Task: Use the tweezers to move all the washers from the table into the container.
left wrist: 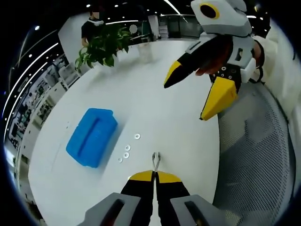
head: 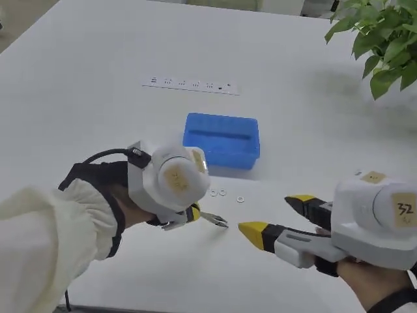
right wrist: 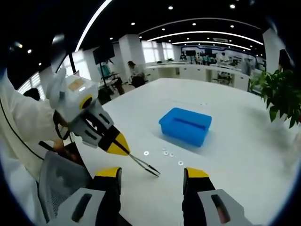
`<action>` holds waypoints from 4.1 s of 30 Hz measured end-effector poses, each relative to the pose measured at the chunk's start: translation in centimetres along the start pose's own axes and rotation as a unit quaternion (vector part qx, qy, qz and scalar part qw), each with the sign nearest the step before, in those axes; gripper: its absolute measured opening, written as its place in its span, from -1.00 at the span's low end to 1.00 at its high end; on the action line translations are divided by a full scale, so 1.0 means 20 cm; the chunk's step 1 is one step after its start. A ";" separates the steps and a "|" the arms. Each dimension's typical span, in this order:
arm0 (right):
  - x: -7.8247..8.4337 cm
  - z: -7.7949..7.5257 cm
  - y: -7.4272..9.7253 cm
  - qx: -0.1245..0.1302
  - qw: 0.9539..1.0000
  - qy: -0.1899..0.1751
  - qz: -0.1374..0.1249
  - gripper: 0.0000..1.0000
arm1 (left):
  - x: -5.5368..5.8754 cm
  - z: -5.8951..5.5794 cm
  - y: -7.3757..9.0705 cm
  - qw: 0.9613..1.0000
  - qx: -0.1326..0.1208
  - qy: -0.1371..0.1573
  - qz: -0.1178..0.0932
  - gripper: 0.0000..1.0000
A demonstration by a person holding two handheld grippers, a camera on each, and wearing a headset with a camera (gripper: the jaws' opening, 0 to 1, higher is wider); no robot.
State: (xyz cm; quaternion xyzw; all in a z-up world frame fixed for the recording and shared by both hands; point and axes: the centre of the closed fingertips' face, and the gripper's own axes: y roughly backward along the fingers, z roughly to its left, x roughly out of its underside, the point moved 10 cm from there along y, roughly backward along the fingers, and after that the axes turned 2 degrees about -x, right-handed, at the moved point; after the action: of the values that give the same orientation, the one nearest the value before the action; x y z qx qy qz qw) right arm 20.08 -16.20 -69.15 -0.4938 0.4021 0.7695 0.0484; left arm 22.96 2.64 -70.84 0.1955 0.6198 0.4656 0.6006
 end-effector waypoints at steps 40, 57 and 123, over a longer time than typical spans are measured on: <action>-0.18 0.13 -0.19 -0.116 0.976 0.181 0.034 -0.47 | -0.13 0.00 0.43 0.997 -0.015 -0.046 -0.059 -1.00; -0.25 0.20 -0.32 -0.156 0.957 0.241 0.036 -0.72 | -0.19 -0.02 0.46 0.994 0.003 -0.082 -0.070 -1.00; -0.13 -0.07 -0.83 -0.126 0.985 0.119 -0.014 -0.92 | 0.36 -0.13 0.26 0.873 -0.206 0.413 -0.158 0.91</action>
State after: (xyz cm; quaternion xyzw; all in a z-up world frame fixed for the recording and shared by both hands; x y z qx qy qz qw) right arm 30.27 -5.13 -76.87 -0.5901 0.2978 0.7486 -0.0514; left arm 17.49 10.06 -71.08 -0.2435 0.7240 0.5205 0.3817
